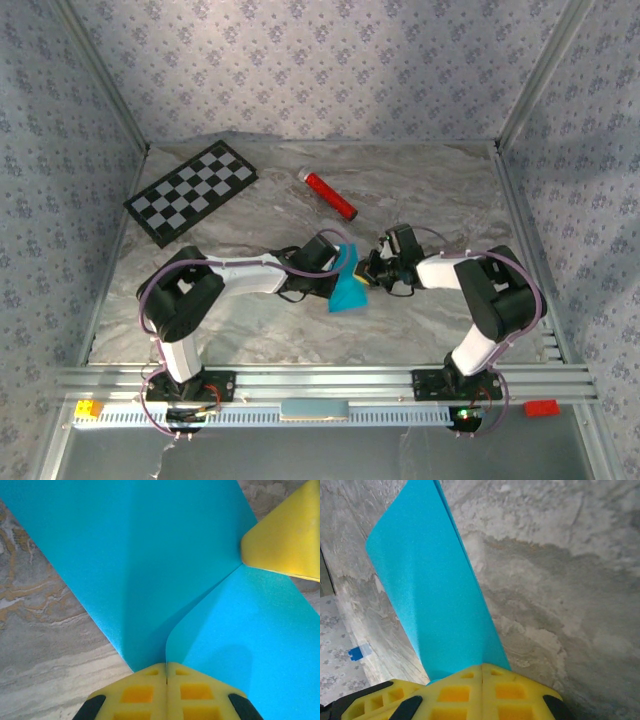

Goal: Fold a paper plane with a square sheet of paper (pick it up from the middle)
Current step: Fold the triangle a second time at the center of the table.

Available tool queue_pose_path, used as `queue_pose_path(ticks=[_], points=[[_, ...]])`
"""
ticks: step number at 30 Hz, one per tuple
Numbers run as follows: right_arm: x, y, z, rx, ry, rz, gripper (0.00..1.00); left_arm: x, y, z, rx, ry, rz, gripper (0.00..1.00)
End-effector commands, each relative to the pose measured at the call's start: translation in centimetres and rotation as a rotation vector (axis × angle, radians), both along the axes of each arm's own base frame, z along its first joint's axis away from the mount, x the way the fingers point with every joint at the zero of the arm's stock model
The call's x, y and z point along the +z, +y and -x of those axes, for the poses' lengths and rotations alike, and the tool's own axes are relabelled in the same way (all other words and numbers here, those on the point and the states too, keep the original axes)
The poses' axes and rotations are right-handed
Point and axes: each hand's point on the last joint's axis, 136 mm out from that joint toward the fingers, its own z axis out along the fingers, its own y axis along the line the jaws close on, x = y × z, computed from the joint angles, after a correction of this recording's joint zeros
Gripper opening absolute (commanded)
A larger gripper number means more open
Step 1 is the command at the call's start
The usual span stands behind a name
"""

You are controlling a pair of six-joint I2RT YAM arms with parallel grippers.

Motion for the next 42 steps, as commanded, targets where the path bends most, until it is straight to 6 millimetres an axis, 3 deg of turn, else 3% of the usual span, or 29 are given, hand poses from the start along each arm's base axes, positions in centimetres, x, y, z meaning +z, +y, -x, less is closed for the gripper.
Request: queue_pose_path(ticks=[1,7,12,17,29,38,42], points=[[-1.6,-2.9,0.4,-0.137,0.069,0.081,0.00,-1.3,1.0,0.7,-0.014,0.036,-0.059,0.00],[0.9,-2.4,-0.9,-0.234,0.044,-0.091,0.00,-1.3,0.9,0.7,-0.014,0.036,-0.057,0.00],[3.2,-0.7,-0.7,-0.092,-0.038,-0.042,0.00,-1.1,0.9,0.6,-0.015,0.034,-0.055,0.00],[3.6,1.4,0.9,0.036,-0.057,-0.002,0.00,-1.1,0.9,0.6,-0.017,0.032,-0.053,0.00],[0.8,2.4,2.6,0.087,0.018,0.001,0.00,-1.0,0.8,0.6,-0.017,0.034,-0.051,0.00],[-3.2,-0.2,4.3,0.040,0.132,0.084,0.00,-0.2,0.2,0.4,-0.014,0.032,-0.028,0.00],[-3.6,-0.7,4.7,0.036,0.146,0.100,0.00,1.0,0.1,-0.2,0.024,0.012,-0.011,0.05]])
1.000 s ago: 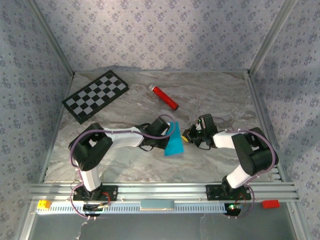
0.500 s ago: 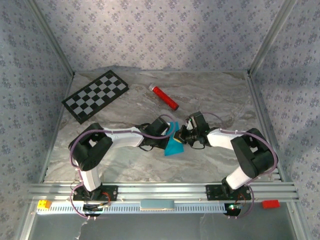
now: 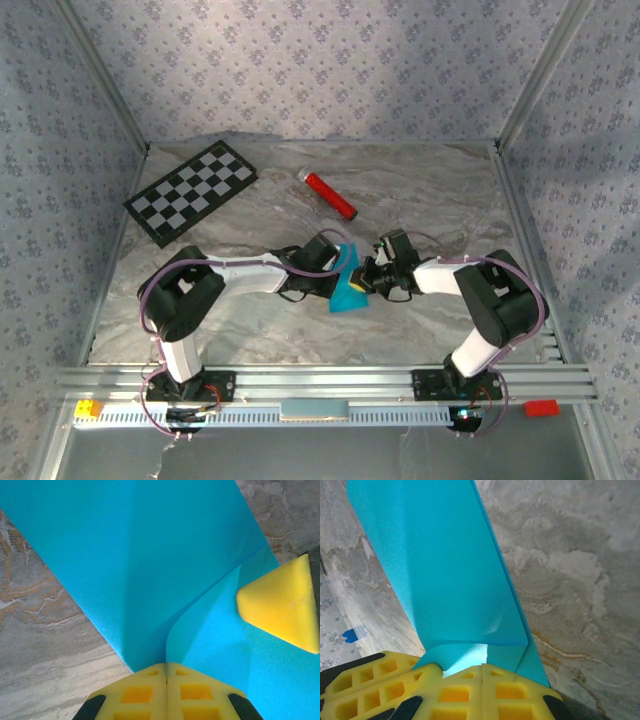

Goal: Fold a paper plane with a square sheet of paper (pick it up from the middle)
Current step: Fold the triangle a second time at the center of the table.

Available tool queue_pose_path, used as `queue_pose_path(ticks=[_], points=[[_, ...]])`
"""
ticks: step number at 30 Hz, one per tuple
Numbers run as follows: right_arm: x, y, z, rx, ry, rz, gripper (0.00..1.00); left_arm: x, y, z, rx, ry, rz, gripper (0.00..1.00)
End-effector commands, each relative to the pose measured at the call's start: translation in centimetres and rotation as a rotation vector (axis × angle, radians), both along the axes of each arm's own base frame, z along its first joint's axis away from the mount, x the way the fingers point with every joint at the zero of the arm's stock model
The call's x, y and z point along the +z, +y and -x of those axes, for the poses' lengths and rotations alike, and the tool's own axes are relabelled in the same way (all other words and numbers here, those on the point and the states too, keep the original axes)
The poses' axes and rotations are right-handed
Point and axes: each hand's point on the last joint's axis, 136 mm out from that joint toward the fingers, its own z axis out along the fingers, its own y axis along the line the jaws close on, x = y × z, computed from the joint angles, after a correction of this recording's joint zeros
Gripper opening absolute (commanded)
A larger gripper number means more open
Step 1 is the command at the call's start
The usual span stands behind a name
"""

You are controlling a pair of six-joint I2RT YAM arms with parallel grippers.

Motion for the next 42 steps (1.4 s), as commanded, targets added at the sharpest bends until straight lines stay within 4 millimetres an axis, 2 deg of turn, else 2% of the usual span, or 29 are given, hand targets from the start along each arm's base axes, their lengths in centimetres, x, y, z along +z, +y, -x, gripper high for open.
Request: queue_pose_path(ticks=[1,4,5,6,9,11,15,17,22,27,32,42], points=[[-3.5,-2.3,2.2,-0.029,0.104,0.108,0.00,1.5,0.3,-0.4,0.042,-0.005,-0.002,0.09],[-3.0,-2.1,1.8,-0.028,0.092,0.098,0.00,3.7,0.4,-1.1,0.101,-0.041,0.038,0.24],[-3.0,-2.1,1.7,-0.029,0.091,0.098,0.00,4.5,0.5,-1.3,0.118,-0.051,0.047,0.33],[-2.9,-2.1,1.6,-0.029,0.090,0.097,0.00,5.3,0.8,-1.5,0.140,-0.062,0.043,0.35],[-2.7,-2.1,1.5,-0.032,0.087,0.097,0.00,7.2,0.9,-1.6,0.175,-0.067,0.070,0.37],[-2.7,-2.0,1.4,-0.034,0.088,0.097,0.00,8.3,0.0,-1.1,0.165,-0.043,0.141,0.36],[-2.6,-1.9,1.2,-0.036,0.085,0.095,0.00,9.6,-2.8,0.9,0.075,0.050,0.275,0.23],[-2.5,-2.0,1.2,-0.038,0.084,0.099,0.00,9.3,-3.8,1.7,0.049,0.107,0.308,0.15],[-2.5,-2.1,1.3,-0.038,0.085,0.102,0.00,7.6,-5.3,2.9,0.023,0.206,0.347,0.05],[-2.7,-2.3,1.4,-0.043,0.089,0.109,0.00,5.4,-6.0,3.7,0.006,0.285,0.319,0.03],[-2.6,-2.3,1.4,-0.043,0.087,0.107,0.00,4.2,-6.2,4.1,-0.005,0.326,0.291,0.01],[-2.7,-2.3,1.5,-0.043,0.089,0.110,0.00,1.7,-5.3,4.1,0.023,0.343,0.206,0.00]])
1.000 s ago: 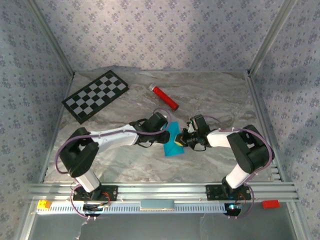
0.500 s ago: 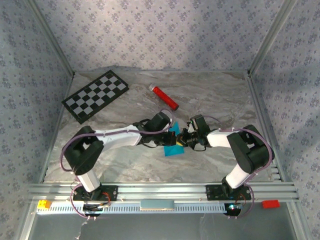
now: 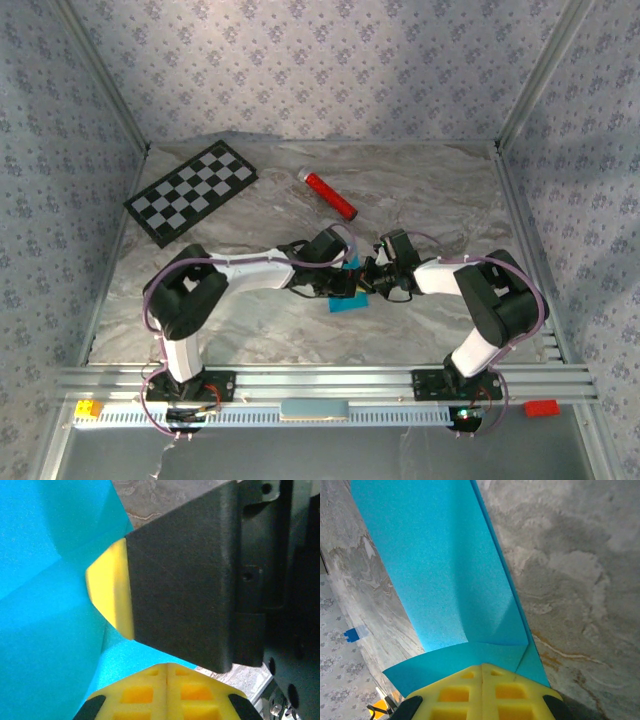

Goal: Fold a paper plane with a square sheet of paper (pick it up from the middle)
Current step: Fold the triangle a second time at the center of the table.

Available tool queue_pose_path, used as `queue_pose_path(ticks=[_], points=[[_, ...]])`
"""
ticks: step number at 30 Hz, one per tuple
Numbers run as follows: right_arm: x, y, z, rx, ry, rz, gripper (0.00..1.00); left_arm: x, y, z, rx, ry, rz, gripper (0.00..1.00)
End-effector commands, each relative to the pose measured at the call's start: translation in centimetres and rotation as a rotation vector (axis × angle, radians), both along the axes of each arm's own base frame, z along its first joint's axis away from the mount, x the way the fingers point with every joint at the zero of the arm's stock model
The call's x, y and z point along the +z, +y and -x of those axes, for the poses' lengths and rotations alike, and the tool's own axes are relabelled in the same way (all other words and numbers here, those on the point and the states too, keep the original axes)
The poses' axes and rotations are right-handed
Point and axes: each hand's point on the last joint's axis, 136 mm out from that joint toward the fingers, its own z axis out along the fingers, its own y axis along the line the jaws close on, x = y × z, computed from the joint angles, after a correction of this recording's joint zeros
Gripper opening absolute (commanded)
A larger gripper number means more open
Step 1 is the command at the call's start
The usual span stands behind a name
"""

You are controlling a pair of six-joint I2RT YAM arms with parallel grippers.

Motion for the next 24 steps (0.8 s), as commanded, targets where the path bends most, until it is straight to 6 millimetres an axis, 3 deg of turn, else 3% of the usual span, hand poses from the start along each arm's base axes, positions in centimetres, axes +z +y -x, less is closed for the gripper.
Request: queue_pose_path(ticks=[1,10,24], points=[[-2.7,-2.3,1.5,-0.042,0.091,0.114,0.00,-1.3,0.4,0.3,0.000,0.026,-0.050,0.00],[-2.8,-2.5,1.6,-0.042,0.094,0.121,0.00,-3.5,1.9,1.0,0.021,0.043,-0.101,0.00],[-3.5,-2.9,1.9,-0.040,0.106,0.139,0.00,-4.2,3.3,2.3,0.062,0.068,-0.072,0.00]])
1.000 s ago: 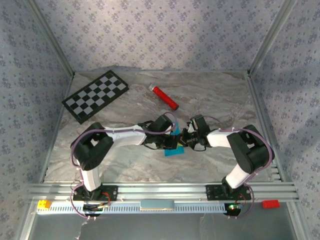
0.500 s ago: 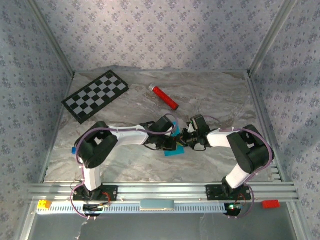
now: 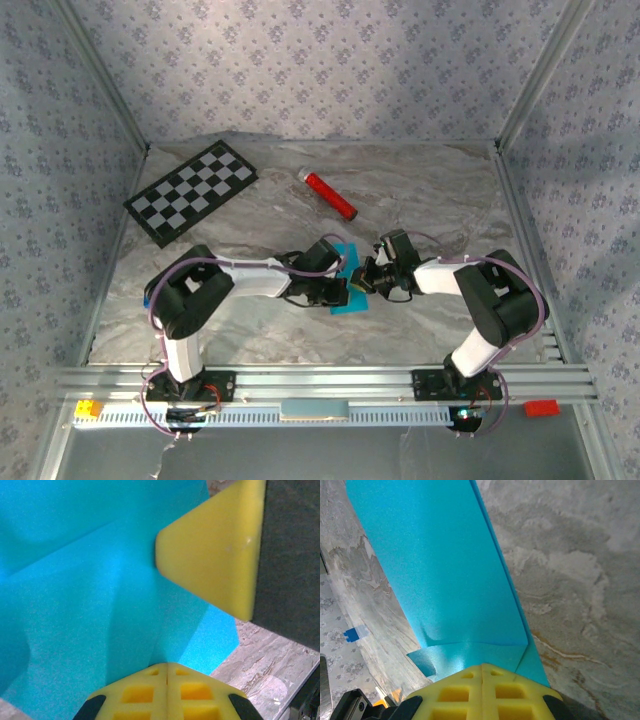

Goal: Fold a paper plane with a square sheet of paper (pick it up from the middle)
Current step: Fold the triangle a second time at the center of the table.

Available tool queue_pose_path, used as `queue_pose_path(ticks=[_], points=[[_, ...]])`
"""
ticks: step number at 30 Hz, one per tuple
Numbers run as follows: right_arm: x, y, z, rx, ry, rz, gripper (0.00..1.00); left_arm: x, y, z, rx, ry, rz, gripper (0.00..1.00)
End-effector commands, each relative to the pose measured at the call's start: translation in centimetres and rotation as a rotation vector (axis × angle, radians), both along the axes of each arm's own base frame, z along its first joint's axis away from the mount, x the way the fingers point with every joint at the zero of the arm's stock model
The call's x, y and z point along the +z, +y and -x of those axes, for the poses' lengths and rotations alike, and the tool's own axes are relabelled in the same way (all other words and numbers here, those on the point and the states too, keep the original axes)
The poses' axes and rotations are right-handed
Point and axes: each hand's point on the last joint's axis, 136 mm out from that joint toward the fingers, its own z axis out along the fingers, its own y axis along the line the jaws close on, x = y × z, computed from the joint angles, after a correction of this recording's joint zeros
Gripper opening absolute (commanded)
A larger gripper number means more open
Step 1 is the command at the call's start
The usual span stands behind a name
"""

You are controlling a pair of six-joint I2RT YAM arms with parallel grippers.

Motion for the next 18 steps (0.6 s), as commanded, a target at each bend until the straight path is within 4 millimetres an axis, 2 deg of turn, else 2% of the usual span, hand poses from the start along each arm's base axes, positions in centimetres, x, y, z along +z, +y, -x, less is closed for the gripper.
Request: queue_pose_path(ticks=[1,10,18], points=[[-3.5,-2.8,1.9,-0.042,0.108,0.139,0.00,-1.0,1.6,1.5,0.010,0.044,-0.050,0.00],[-3.8,-3.1,2.0,-0.041,0.112,0.150,0.00,0.1,1.8,1.6,0.030,0.023,-0.003,0.01],[-3.8,-3.2,2.0,-0.045,0.112,0.152,0.00,-1.2,3.2,2.5,0.099,0.067,0.002,0.02]])
